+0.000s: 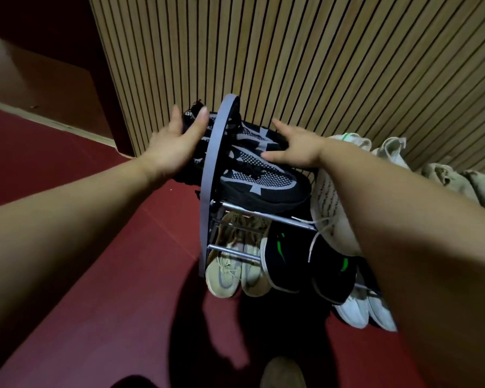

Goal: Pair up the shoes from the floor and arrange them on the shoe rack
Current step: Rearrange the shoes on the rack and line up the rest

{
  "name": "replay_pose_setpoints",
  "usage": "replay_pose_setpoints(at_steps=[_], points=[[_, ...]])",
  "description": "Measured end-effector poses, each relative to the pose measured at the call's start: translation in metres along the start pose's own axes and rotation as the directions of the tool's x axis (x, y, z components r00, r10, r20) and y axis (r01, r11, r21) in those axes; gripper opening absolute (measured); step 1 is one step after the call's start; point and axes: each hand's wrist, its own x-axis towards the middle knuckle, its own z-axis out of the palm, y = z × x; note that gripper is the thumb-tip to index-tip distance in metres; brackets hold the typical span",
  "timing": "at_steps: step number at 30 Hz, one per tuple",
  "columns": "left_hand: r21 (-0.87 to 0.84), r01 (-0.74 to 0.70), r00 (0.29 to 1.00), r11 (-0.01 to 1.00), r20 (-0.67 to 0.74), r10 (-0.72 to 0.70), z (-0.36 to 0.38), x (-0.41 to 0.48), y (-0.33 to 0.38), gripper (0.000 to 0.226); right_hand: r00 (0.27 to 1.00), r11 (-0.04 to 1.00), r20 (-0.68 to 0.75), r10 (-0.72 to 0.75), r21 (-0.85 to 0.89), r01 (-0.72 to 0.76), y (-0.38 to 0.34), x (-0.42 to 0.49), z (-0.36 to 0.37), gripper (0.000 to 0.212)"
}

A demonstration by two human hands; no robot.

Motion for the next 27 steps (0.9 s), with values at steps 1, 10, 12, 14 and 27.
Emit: replay_pose_setpoints(at_steps=[1,10,12,14,27], points=[[0.019,-0.001,1.0,1.0,-0.013,0.001,0.001,0.003,0.005,0.091,0.999,0.999,0.042,0.01,0.052,-0.012,-0.001,0.008,0.006,0.096],[0.352,0.009,0.999,0.936,-0.04,0.005,0.023,0.011,0.035,0.076,0.997,0.996,-0.072,-0.017,-0.094,0.01,0.01,0.016,0.001,0.095],[0.339,-0.005,0.999,0.941,-0.036,0.018,0.026,0.012,0.033,0.072,0.98,0.953,-0.176,-0.097,-0.301,0.04,0.006,0.008,-0.008,0.094],[0.311,-0.012,0.999,0.95,-0.035,0.024,0.025,0.012,0.033,0.071,0.967,0.911,-0.213,-0.137,-0.41,0.038,0.006,0.001,-0.011,0.095],[0.17,-0.114,0.993,0.979,0.034,0.11,0.025,0.02,0.027,0.088,0.96,0.819,-0.279,0.009,-0.549,-0.167,0.064,-0.072,-0.019,0.1]])
